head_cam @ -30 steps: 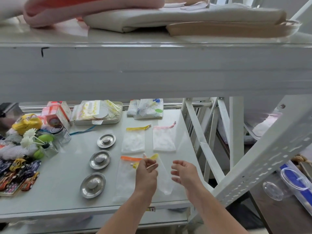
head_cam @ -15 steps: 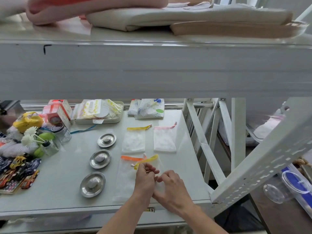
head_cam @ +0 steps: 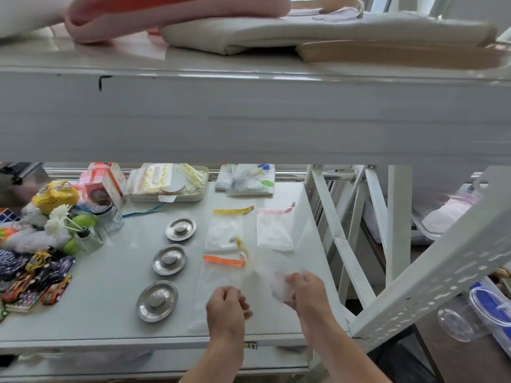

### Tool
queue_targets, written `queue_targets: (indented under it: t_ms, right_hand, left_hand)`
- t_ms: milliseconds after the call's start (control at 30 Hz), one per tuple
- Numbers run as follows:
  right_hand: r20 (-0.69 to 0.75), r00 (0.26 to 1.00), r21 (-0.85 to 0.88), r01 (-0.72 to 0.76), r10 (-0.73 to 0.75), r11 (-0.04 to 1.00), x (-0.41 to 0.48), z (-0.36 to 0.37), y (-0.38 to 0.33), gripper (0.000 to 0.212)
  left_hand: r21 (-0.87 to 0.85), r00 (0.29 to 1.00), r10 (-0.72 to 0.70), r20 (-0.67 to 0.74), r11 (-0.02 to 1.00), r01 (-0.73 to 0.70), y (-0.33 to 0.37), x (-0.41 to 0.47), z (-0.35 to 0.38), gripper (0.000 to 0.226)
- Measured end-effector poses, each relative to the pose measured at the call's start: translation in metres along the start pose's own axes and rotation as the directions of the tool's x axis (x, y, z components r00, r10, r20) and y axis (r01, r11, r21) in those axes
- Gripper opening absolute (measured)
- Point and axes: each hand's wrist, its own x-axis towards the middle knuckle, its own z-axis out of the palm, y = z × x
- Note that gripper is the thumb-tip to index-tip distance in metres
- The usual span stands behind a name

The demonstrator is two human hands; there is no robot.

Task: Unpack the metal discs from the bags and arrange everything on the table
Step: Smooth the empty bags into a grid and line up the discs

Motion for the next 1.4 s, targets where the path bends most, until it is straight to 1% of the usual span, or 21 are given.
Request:
queue_targets:
  t_ms: [33, 67, 100, 133, 167, 233, 300, 333, 367, 400, 467, 500, 567, 633, 767, 867, 933, 1100, 1200, 1300, 1400]
  right_hand:
    - [0.053, 0.998, 0.186, -0.033, 0.024, 0.982, -0.003, 0.000, -0.005, 0.014]
    - [0.107, 0.994, 0.327, -0.061, 0.027, 0.943, -0.007, 0.000, -0.010, 0.021]
    - [0.144, 0.989, 0.415, -0.078, 0.019, 0.907, -0.012, 0.001, -0.014, 0.027]
    - [0.180, 0.984, 0.466, -0.082, -0.004, 0.881, -0.017, 0.002, -0.016, 0.030]
    - [0.196, 0.980, 0.501, -0.068, -0.036, 0.863, -0.021, 0.003, -0.016, 0.030]
    - [0.162, 0.980, 0.560, 0.002, -0.112, 0.829, -0.027, 0.002, -0.013, 0.026]
    - [0.117, 0.983, 0.542, 0.057, -0.142, 0.839, -0.031, -0.002, 0.002, 0.022]
    - [0.104, 0.987, 0.492, 0.058, -0.124, 0.869, -0.032, -0.004, 0.011, 0.018]
    - [0.102, 0.992, 0.435, 0.022, -0.074, 0.900, -0.032, -0.007, 0.020, 0.017]
    - [0.121, 0.993, 0.394, -0.039, -0.010, 0.918, -0.031, -0.011, 0.031, 0.024]
    - [0.120, 0.985, 0.349, -0.157, 0.122, 0.924, -0.025, -0.020, 0.041, 0.036]
    - [0.098, 0.982, 0.340, -0.183, 0.159, 0.922, -0.019, -0.026, 0.043, 0.038]
    - [0.071, 0.980, 0.343, -0.198, 0.184, 0.918, -0.004, -0.035, 0.038, 0.032]
    - [0.075, 0.979, 0.316, -0.205, 0.191, 0.926, 0.011, -0.036, 0.029, 0.028]
    - [0.105, 0.990, 0.114, -0.109, 0.097, 0.987, 0.028, -0.031, 0.015, 0.022]
    - [0.091, 0.993, 0.084, 0.061, -0.069, 0.995, 0.030, -0.031, 0.012, 0.028]
    - [0.049, 0.988, 0.047, 0.143, -0.146, 0.989, 0.028, -0.032, 0.013, 0.029]
    - [-0.091, 0.988, -0.119, 0.110, -0.122, 0.987, 0.029, -0.030, 0.034, 0.027]
    - [-0.154, 0.981, -0.164, 0.089, -0.115, 0.982, 0.037, -0.028, 0.037, 0.024]
    - [-0.152, 0.982, -0.237, 0.077, -0.116, 0.968, 0.042, -0.022, 0.029, 0.022]
    - [-0.173, 0.969, -0.344, 0.109, -0.177, 0.933, 0.048, -0.018, 0.025, 0.023]
  left_hand:
    - [-0.038, 0.979, -0.168, 0.117, 0.984, 0.174, -0.001, -0.006, 0.003, 0.014]
    - [-0.066, 0.911, -0.315, 0.266, 0.937, 0.343, -0.001, -0.010, 0.006, 0.026]
    - [-0.121, 0.831, -0.377, 0.408, 0.880, 0.459, 0.000, -0.014, 0.010, 0.036]
    - [-0.191, 0.784, -0.345, 0.516, 0.846, 0.498, 0.003, -0.015, 0.014, 0.041]
    - [-0.250, 0.779, -0.265, 0.568, 0.846, 0.470, 0.008, -0.015, 0.019, 0.042]
    - [-0.275, 0.848, -0.087, 0.523, 0.924, 0.265, 0.017, -0.007, 0.027, 0.036]
    - [-0.140, 0.894, 0.017, 0.447, 0.989, 0.050, 0.024, 0.003, 0.034, 0.033]
    - [-0.051, 0.905, 0.028, 0.424, 0.999, -0.007, 0.023, 0.009, 0.036, 0.032]
    - [0.035, 0.918, 0.005, 0.396, 0.999, -0.021, 0.021, 0.013, 0.036, 0.031]
    - [0.109, 0.930, -0.041, 0.365, 0.994, 0.001, 0.017, 0.017, 0.035, 0.032]
    - [0.264, 0.936, -0.131, 0.326, 0.964, 0.043, 0.008, 0.020, 0.029, 0.038]
    - [0.340, 0.939, -0.148, 0.311, 0.940, 0.035, 0.005, 0.020, 0.026, 0.041]
    - [0.417, 0.940, -0.136, 0.314, 0.909, -0.007, 0.003, 0.020, 0.023, 0.045]
    - [0.458, 0.934, -0.112, 0.339, 0.887, -0.060, 0.004, 0.019, 0.023, 0.041]
    - [0.457, 0.919, 0.007, 0.395, 0.866, -0.203, 0.002, 0.015, 0.025, 0.034]
    - [0.375, 0.901, 0.144, 0.410, 0.873, -0.311, 0.003, 0.015, 0.026, 0.027]
    - [0.397, 0.897, 0.170, 0.408, 0.852, -0.342, 0.001, 0.017, 0.027, 0.030]
    - [0.623, 0.909, 0.104, 0.403, 0.697, -0.356, -0.009, 0.025, 0.027, 0.047]
    - [0.694, 0.903, 0.124, 0.411, 0.599, -0.398, -0.005, 0.026, 0.029, 0.049]
    - [0.723, 0.904, 0.125, 0.408, 0.561, -0.404, -0.008, 0.026, 0.031, 0.049]
    - [0.744, 0.904, 0.127, 0.407, 0.528, -0.409, -0.012, 0.025, 0.032, 0.049]
